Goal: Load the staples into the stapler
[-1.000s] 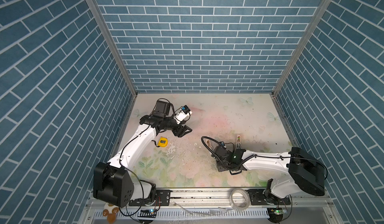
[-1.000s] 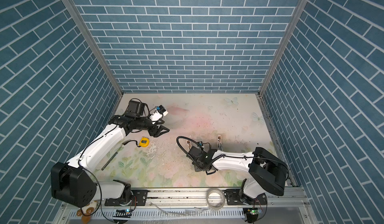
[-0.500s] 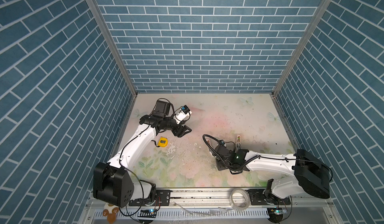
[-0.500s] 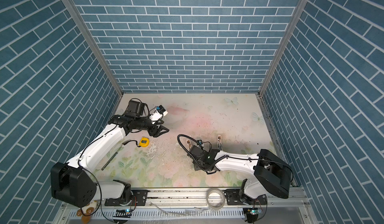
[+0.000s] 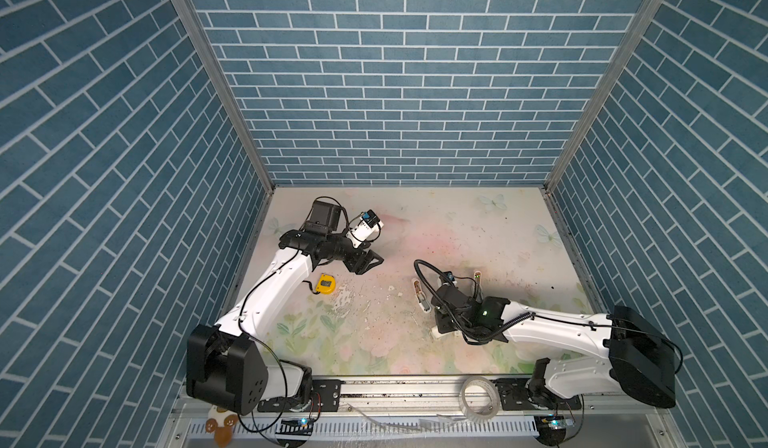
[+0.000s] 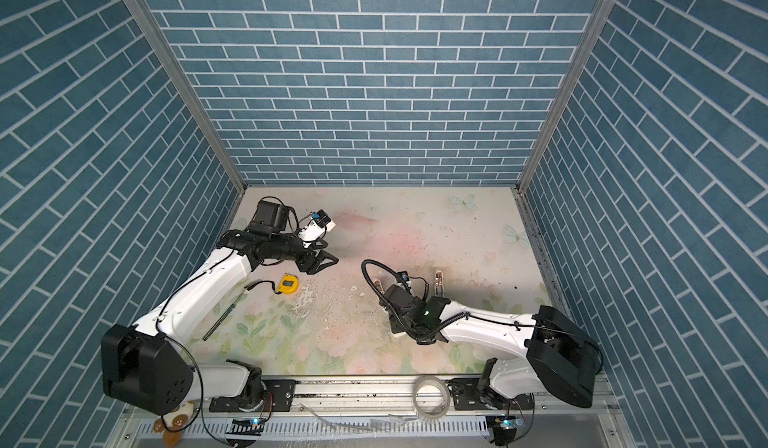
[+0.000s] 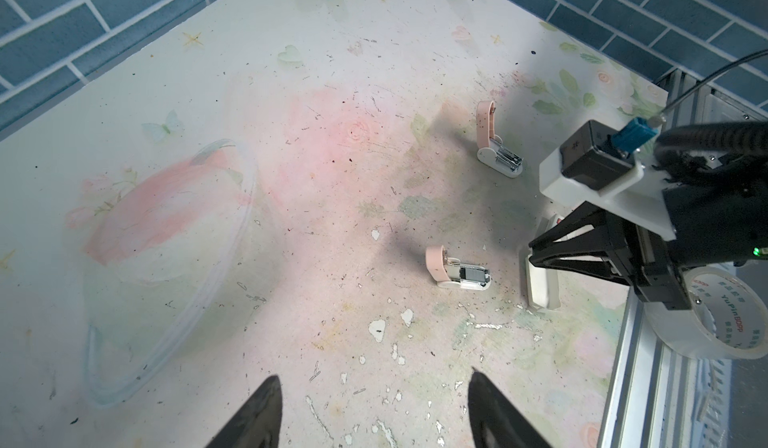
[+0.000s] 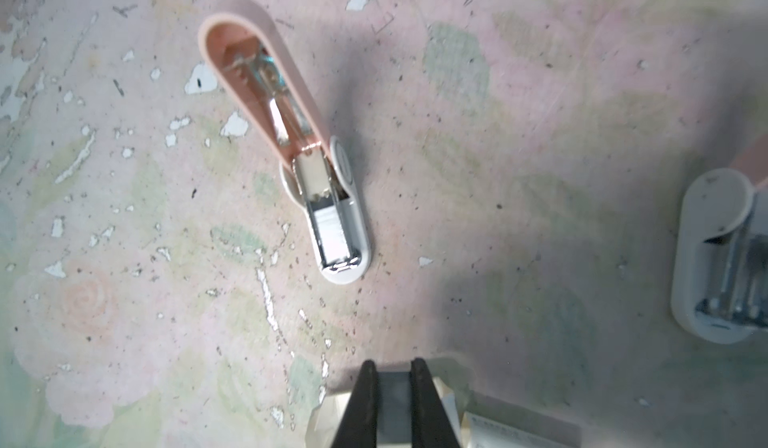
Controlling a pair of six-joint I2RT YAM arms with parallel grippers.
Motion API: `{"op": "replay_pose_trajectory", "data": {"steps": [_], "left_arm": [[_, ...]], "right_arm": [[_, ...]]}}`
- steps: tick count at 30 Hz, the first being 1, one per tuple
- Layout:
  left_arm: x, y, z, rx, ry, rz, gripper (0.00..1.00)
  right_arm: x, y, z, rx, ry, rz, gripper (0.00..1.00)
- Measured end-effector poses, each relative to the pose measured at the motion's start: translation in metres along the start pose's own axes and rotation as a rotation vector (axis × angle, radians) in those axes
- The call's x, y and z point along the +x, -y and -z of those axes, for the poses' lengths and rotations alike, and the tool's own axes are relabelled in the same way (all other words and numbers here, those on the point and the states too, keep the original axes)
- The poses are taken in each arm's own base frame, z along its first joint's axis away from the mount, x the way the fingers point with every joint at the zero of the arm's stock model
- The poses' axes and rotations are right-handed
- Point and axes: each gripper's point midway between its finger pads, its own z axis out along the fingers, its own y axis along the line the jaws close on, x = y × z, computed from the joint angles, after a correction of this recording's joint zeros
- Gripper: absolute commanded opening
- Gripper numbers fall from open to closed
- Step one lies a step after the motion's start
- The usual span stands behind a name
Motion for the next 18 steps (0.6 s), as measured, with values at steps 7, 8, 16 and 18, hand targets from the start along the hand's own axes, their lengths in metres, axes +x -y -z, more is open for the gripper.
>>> {"op": "replay_pose_trajectory", "data": {"steps": [7, 8, 16, 18], "left_arm": [[-0.002, -0.001, 0.0, -0.004, 0.009, -0.001, 0.72], [-0.003, -0.001, 0.0, -0.005, 0.01, -0.002, 0.72], [-0.004, -0.002, 0.0, -0.008, 0.016, 0.0, 0.72], [-0.004, -0.002, 0.0, -0.008, 0.016, 0.0, 0.72]], "right_arm": [[-0.042, 0.024, 0.006, 0.011, 0.117, -0.052, 0.14], [-0.046, 0.03, 0.007, 0.017, 0.135, -0.059, 0.14], [-0.058, 0.077, 0.006, 0.098, 0.194, -0.095, 0.14], [-0.057, 0.088, 0.004, 0.117, 0.202, -0.099, 0.14]]}}
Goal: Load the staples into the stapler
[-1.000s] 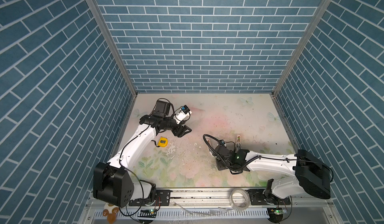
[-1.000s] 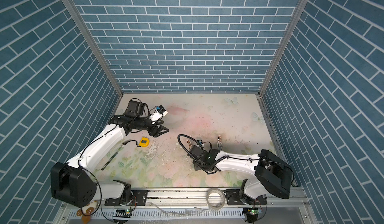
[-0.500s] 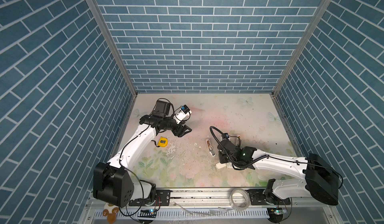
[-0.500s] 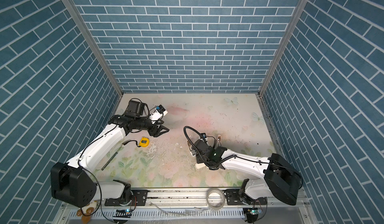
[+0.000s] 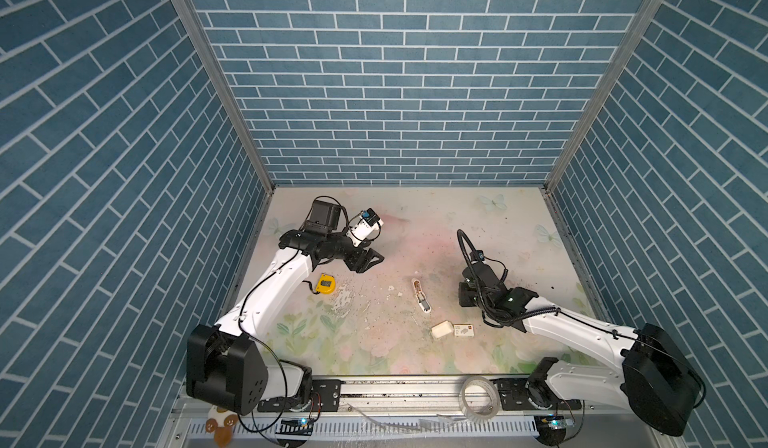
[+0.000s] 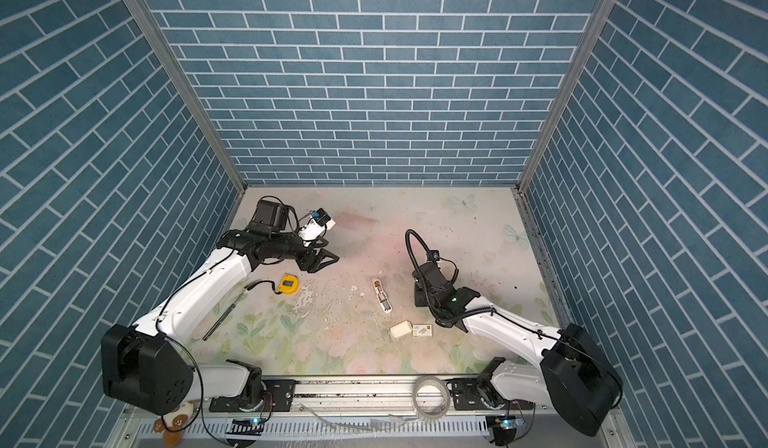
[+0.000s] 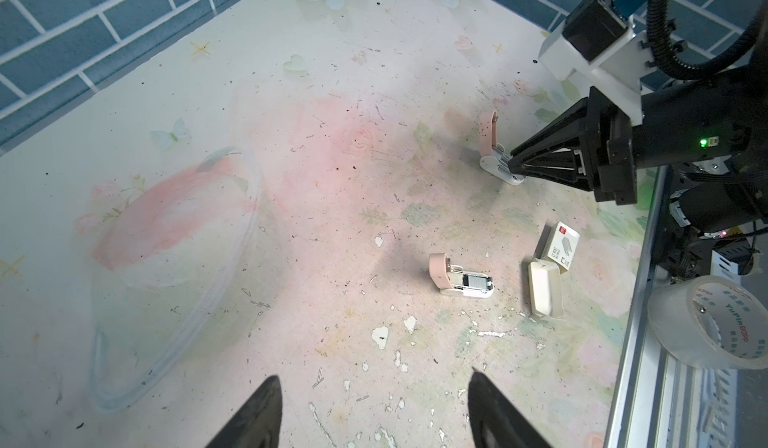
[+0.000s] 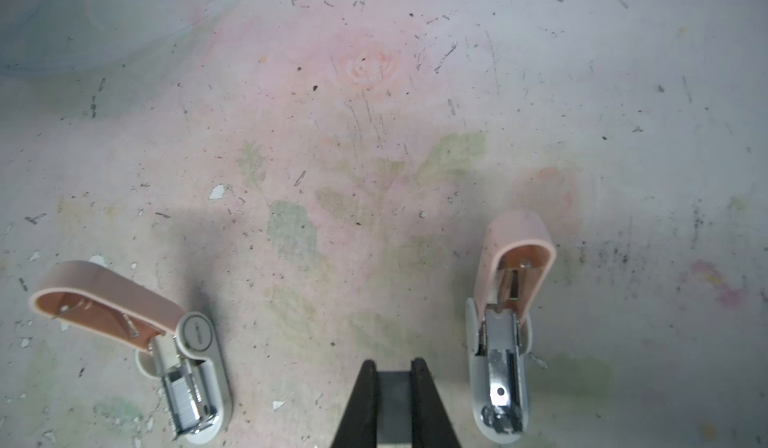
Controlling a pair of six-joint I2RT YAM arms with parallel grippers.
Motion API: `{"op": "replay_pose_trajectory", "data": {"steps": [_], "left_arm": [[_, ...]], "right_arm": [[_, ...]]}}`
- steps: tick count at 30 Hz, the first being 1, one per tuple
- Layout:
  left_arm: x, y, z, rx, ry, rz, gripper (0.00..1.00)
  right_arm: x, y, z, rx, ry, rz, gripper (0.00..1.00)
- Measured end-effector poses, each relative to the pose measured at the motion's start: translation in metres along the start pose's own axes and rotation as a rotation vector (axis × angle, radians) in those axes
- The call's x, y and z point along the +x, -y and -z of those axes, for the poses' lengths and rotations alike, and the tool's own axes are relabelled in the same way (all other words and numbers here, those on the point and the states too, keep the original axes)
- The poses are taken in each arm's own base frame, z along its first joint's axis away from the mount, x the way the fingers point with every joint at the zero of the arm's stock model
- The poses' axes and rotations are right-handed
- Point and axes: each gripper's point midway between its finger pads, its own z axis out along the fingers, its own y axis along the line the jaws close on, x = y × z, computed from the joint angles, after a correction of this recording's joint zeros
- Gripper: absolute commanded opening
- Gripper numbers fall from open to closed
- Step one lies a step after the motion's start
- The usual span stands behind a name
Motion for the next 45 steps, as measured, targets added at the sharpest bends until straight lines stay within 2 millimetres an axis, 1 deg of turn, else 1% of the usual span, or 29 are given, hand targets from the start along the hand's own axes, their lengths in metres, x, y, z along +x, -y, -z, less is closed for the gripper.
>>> {"op": "replay_pose_trajectory", "data": {"steps": [8, 12, 23, 36, 45], "left_arm": [[0.0, 0.0, 0.0, 0.0, 0.001, 0.0, 0.72], [0.0, 0.0, 0.0, -0.001, 0.002, -0.001, 0.72], [-0.001, -0.001, 0.0, -0.002, 0.004, -0.002, 0.72], [0.002, -0.001, -0.002, 0.0, -0.002, 0.002, 0.72], [0.002, -0.001, -0.003, 0.0, -0.001, 0.002, 0.71]], "right_arm": [[0.004, 0.027, -0.009, 0.047, 0.025, -0.019, 0.14], [0.004, 0.033, -0.012, 0.053, 0.04, -0.024, 0.15], [0.011, 0.049, -0.013, 0.063, 0.072, -0.057, 0.15], [0.014, 0.049, -0.016, 0.037, 0.091, -0.056, 0.14], [0.01, 0.046, -0.017, 0.02, 0.103, -0.058, 0.14]]}}
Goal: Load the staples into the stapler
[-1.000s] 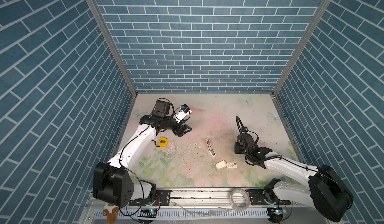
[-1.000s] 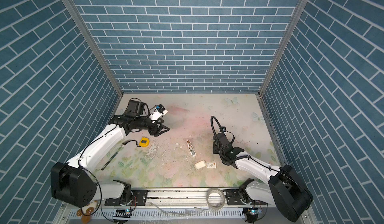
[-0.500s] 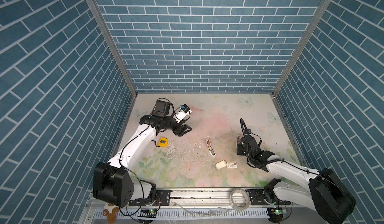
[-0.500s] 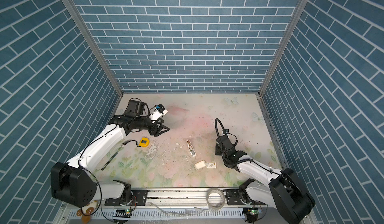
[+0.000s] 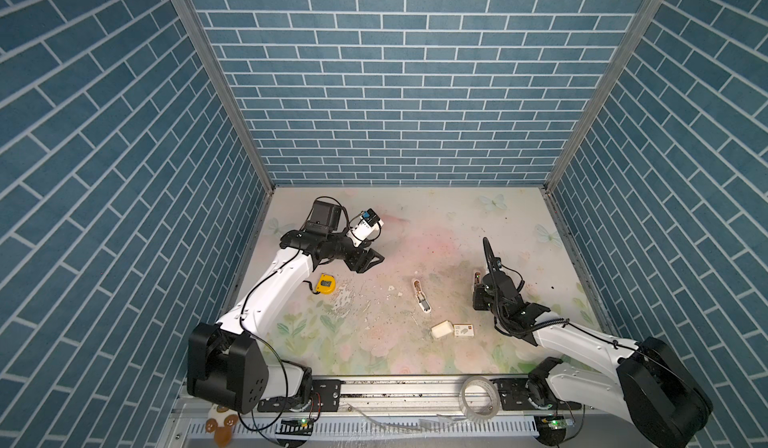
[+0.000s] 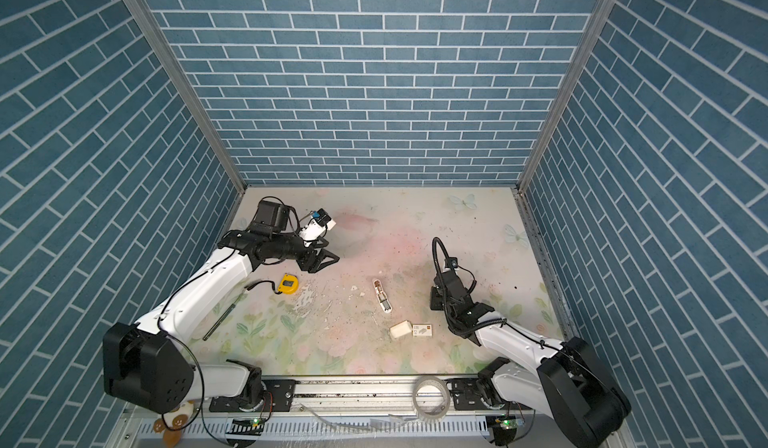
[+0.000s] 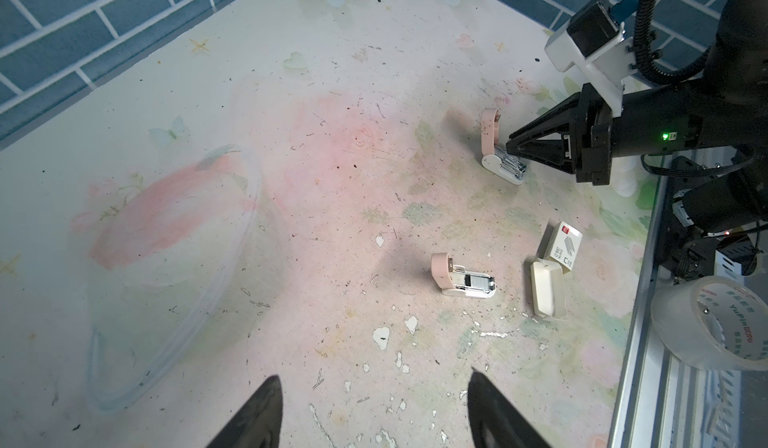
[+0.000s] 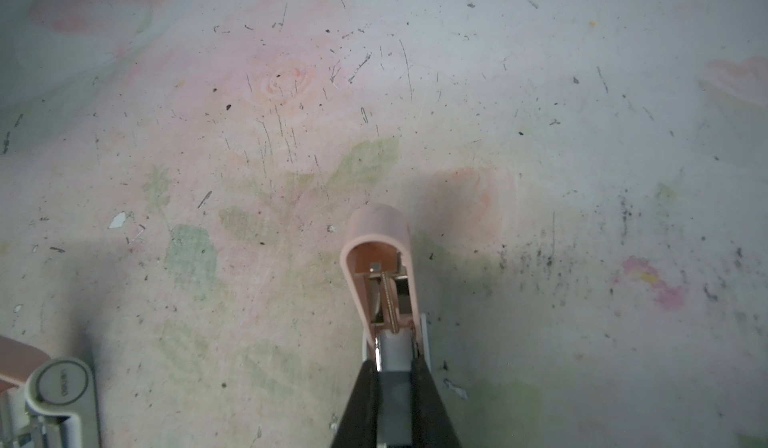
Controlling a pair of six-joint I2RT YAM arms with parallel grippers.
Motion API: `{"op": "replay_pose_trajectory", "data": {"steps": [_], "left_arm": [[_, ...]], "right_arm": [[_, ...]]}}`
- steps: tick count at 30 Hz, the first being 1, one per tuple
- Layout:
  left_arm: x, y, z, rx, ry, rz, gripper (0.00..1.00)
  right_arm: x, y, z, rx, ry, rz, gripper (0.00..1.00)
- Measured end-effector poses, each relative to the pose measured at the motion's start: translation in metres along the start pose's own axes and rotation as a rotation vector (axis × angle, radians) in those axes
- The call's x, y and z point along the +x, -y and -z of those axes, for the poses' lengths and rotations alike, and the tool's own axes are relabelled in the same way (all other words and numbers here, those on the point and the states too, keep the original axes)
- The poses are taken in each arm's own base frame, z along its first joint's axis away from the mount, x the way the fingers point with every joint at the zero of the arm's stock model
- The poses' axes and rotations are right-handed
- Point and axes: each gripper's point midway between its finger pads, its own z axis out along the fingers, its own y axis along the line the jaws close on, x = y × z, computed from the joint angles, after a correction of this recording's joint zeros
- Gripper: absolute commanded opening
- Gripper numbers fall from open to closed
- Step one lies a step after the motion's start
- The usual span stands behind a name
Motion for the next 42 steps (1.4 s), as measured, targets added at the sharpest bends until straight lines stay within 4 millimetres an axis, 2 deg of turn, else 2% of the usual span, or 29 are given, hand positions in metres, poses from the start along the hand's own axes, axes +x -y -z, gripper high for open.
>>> {"op": "replay_pose_trajectory", "data": {"steps": [42], "left_arm": [[0.005, 0.0, -0.003, 0.004, -0.006, 0.004, 0.71]], "right_arm": [[0.013, 0.003, -0.007, 0.002, -0.042, 0.002, 0.14]]}}
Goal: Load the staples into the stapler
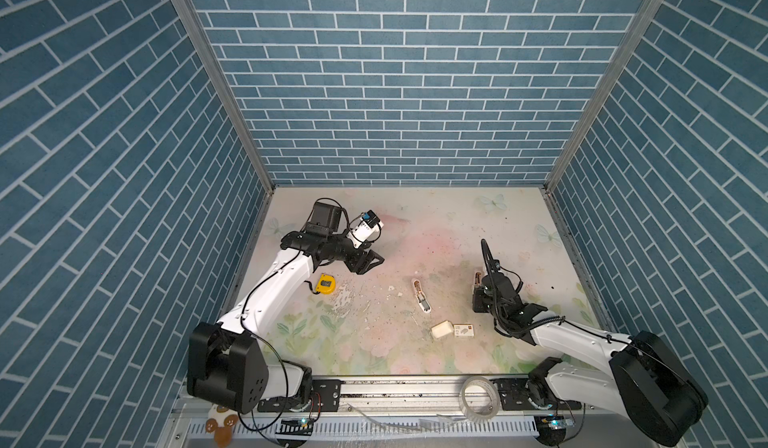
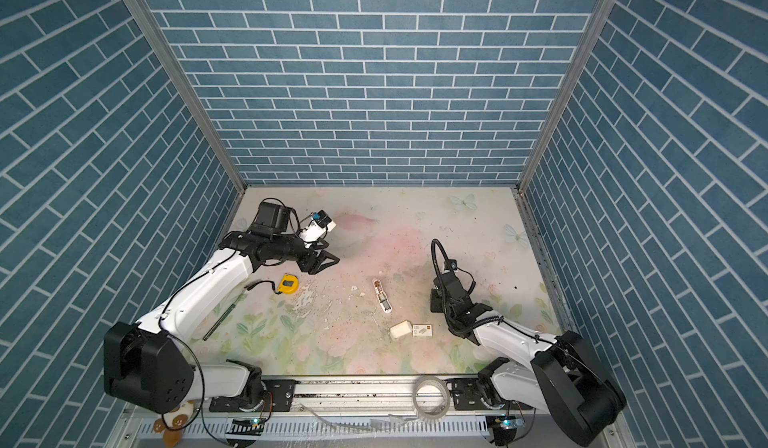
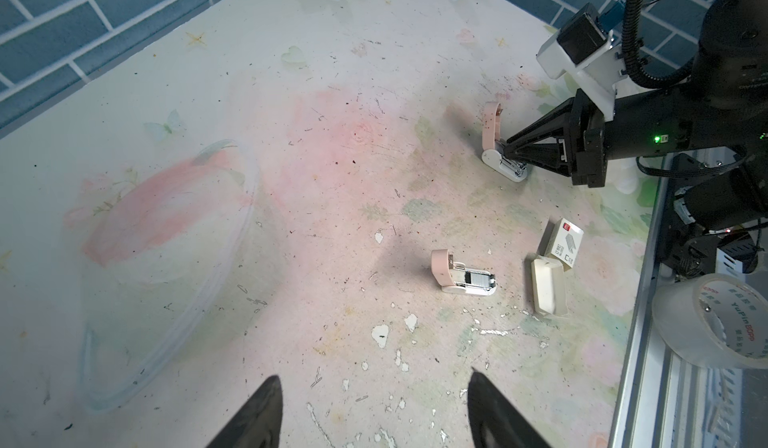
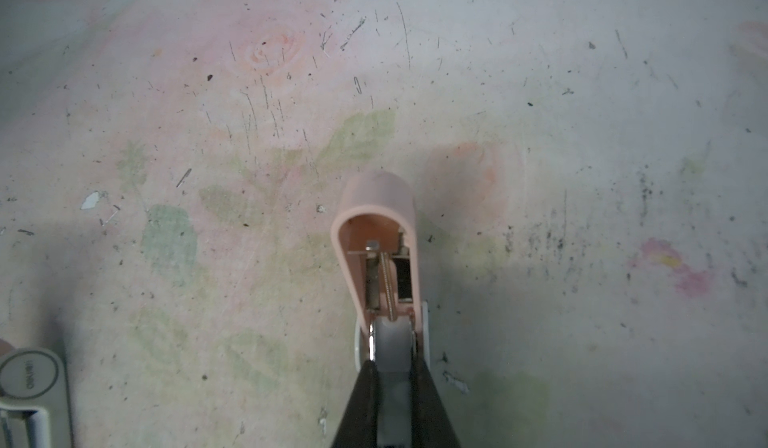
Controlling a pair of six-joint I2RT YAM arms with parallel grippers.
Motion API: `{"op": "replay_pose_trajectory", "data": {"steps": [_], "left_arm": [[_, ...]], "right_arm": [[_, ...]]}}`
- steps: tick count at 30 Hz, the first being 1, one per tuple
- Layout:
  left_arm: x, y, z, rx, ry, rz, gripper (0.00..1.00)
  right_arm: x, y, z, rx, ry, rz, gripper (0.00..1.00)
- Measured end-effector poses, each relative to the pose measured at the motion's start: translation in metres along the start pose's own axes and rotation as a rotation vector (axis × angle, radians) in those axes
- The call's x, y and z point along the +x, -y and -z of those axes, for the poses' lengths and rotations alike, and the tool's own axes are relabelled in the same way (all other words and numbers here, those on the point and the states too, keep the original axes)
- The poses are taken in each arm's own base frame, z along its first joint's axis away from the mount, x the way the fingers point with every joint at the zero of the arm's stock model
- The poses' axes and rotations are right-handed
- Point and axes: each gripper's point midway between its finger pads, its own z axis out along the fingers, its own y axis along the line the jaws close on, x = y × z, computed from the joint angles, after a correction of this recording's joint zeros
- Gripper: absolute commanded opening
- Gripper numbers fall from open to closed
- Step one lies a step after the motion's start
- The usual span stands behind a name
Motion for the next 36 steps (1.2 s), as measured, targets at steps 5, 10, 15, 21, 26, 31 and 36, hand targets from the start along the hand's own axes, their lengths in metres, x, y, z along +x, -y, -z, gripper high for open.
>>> {"op": "replay_pose_trajectory", "data": {"steps": [5, 10, 15, 21, 26, 31, 36], "left_arm": [[-0.0004, 0.0003, 0.0, 0.002, 0.002, -0.001, 0.71], [-0.0004, 0.0001, -0.0005, 0.001, 0.005, -0.003, 0.72], [0.0002, 0.0003, -0.0013, 0.004, 0.007, -0.003, 0.71], [-0.0002, 0.0002, -0.0013, 0.003, 0.008, -0.004, 0.71], [0.0, 0.0003, -0.0013, 0.004, 0.008, -0.004, 0.72], [0.0, 0.0003, -0.0013, 0.004, 0.008, -0.004, 0.72], [0.0, 0.0003, -0.0013, 0.004, 0.008, -0.004, 0.72]], "right_arm": [[-0.0001, -0.0002, 0.0001, -0.001, 0.0, -0.015, 0.14], [0.0, -0.0003, 0.0001, -0.002, 0.0, -0.026, 0.14], [0.0002, -0.0004, 0.0001, -0.002, -0.001, -0.027, 0.15], [0.0007, -0.0013, 0.0001, -0.007, -0.004, -0.039, 0.18], [0.0016, -0.0027, 0.0002, -0.014, -0.008, -0.052, 0.21], [0.0033, -0.0031, 0.0002, -0.016, -0.016, -0.057, 0.24], [0.0077, -0.0014, 0.0006, -0.01, -0.034, -0.052, 0.28]]}}
